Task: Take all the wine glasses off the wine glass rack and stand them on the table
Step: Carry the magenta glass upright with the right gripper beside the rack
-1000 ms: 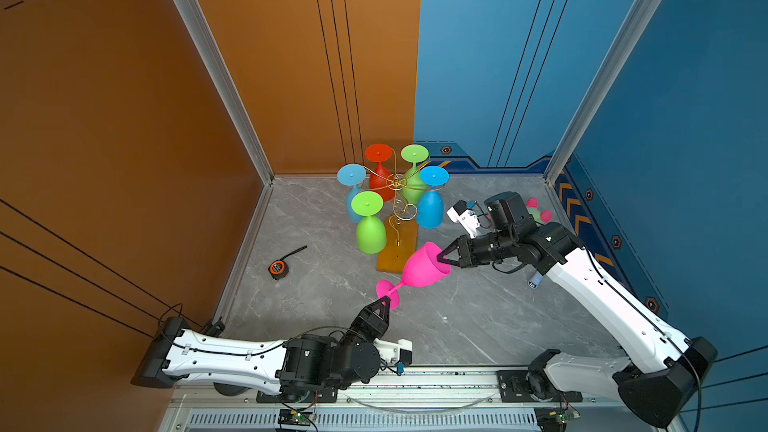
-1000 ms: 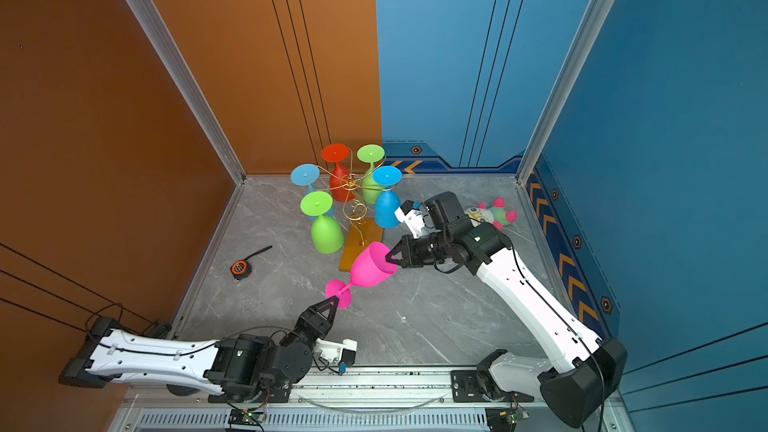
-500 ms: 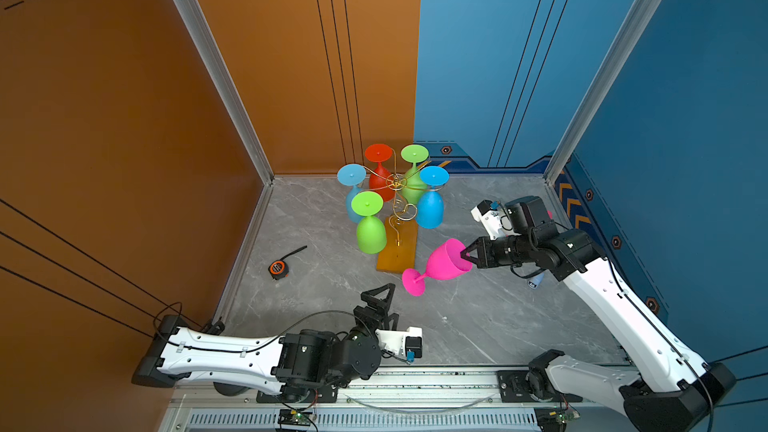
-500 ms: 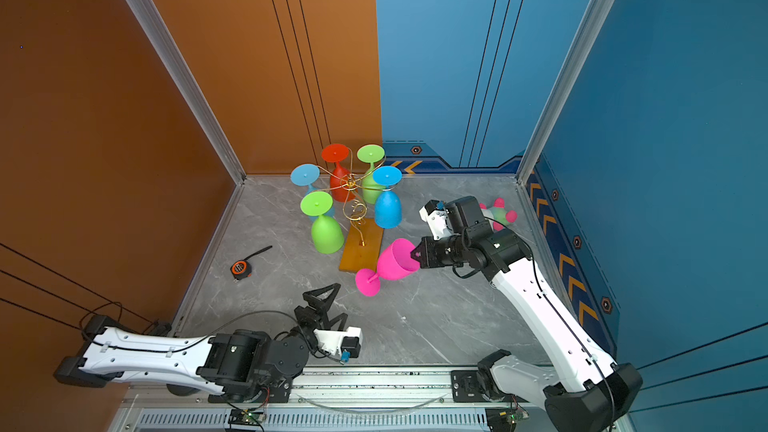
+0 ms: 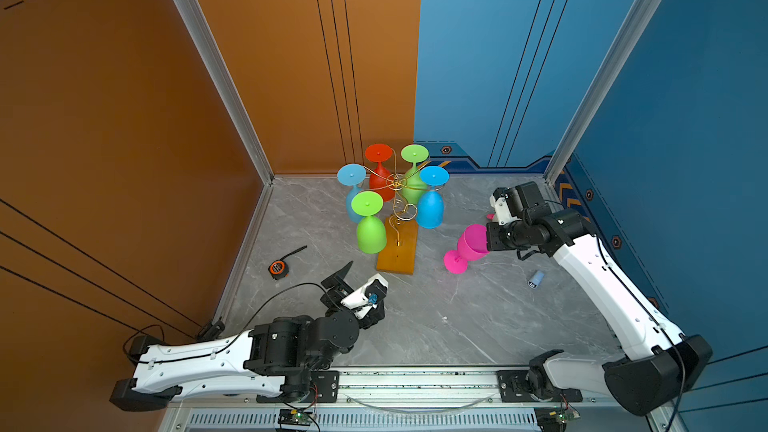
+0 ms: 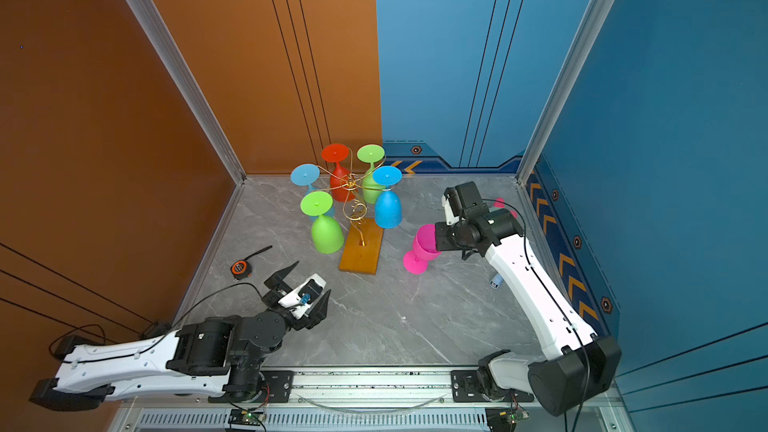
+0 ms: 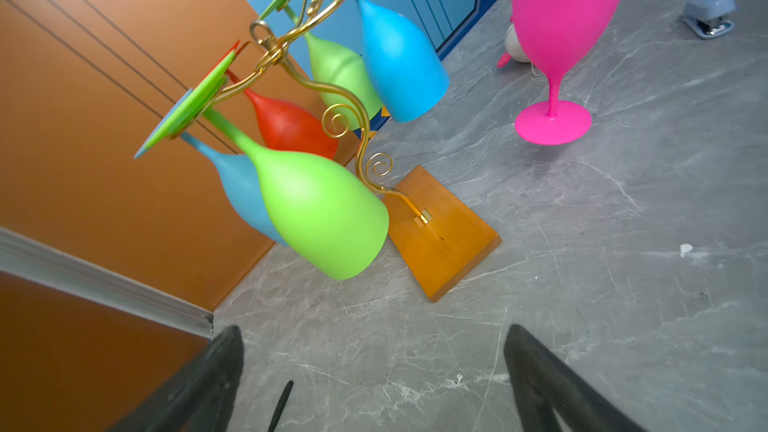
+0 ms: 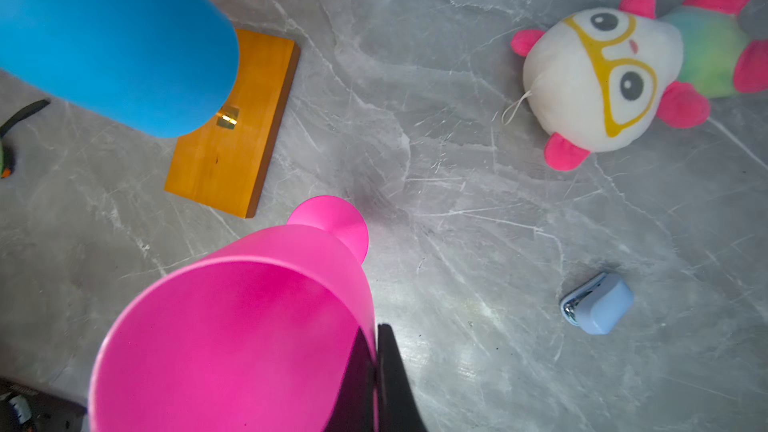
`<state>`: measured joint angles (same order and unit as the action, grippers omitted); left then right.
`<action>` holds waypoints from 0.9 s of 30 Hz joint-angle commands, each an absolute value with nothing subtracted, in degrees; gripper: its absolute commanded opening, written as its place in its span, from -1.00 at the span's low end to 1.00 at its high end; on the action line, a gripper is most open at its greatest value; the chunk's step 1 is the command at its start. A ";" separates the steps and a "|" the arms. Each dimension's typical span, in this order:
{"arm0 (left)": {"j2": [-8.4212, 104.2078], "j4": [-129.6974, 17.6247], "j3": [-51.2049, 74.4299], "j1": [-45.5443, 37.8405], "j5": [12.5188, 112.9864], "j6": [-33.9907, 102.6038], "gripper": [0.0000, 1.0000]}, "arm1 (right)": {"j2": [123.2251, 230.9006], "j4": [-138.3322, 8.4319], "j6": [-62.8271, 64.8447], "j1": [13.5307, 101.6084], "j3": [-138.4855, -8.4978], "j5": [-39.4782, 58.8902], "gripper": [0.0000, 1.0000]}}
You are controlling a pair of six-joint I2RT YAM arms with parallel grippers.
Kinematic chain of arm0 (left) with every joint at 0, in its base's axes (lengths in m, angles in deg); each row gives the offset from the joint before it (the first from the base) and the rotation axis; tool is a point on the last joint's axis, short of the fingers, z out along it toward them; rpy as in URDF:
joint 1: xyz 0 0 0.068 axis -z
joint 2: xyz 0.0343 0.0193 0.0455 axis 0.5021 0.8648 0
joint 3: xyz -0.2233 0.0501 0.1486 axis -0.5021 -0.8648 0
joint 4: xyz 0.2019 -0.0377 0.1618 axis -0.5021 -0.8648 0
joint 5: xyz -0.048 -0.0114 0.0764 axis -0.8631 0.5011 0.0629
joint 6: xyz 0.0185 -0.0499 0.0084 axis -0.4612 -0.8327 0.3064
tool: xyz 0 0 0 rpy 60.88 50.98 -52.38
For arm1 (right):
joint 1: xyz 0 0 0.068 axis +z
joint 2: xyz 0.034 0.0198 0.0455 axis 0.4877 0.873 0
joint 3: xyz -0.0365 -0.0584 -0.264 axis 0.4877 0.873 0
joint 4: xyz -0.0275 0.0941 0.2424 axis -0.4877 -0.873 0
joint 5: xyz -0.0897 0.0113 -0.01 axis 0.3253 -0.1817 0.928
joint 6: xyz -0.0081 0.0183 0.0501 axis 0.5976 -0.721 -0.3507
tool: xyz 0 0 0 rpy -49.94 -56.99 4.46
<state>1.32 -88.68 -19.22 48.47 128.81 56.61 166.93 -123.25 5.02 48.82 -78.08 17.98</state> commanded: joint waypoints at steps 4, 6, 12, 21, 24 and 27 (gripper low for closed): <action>-2.39 -96.80 -17.33 40.36 124.50 44.51 0.96 | 174.43 -121.05 6.63 46.11 -84.60 23.88 -1.00; -2.02 -98.82 -16.49 38.25 122.74 43.75 0.96 | 177.55 -120.08 6.71 45.32 -87.05 24.37 -1.00; -1.70 -102.17 -16.31 32.82 118.62 39.35 0.96 | 189.63 -119.73 7.44 44.14 -98.92 24.94 -1.00; -4.35 -104.25 -16.84 30.41 111.03 34.27 0.96 | 205.67 -121.93 6.44 43.40 -117.78 20.85 -1.00; -4.63 -105.31 -17.30 30.30 111.14 33.35 0.96 | 211.47 -123.21 5.99 43.53 -123.68 19.61 -1.00; -4.54 -105.69 -17.36 30.19 111.18 32.82 0.96 | 215.24 -123.91 5.70 43.87 -128.18 18.63 -1.00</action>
<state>-4.29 -103.94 -16.95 30.94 112.70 34.75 212.85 -121.24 6.68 43.75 -124.70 20.62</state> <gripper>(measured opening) 0.981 0.048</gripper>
